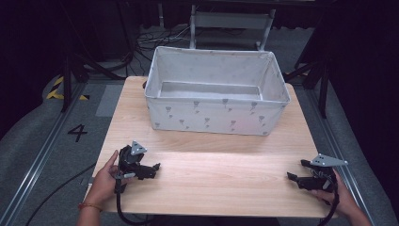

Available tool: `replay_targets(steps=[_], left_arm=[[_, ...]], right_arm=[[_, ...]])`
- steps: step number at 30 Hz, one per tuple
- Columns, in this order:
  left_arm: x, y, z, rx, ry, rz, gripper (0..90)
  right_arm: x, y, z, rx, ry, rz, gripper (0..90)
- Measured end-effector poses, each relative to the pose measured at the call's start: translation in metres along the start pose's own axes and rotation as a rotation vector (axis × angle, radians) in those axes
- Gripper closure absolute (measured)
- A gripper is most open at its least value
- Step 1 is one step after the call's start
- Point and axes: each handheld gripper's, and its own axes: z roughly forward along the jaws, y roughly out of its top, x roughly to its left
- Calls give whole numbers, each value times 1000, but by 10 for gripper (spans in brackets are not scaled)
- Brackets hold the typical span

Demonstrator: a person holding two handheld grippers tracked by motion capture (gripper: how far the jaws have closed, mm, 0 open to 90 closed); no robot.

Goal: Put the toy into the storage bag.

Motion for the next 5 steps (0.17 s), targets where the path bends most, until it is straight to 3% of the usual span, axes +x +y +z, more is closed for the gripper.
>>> replay_targets(steps=[5], left_arm=[[-1,0,0,4,5,-6,0]], right_arm=[[0,0,0,0,0,0,153]])
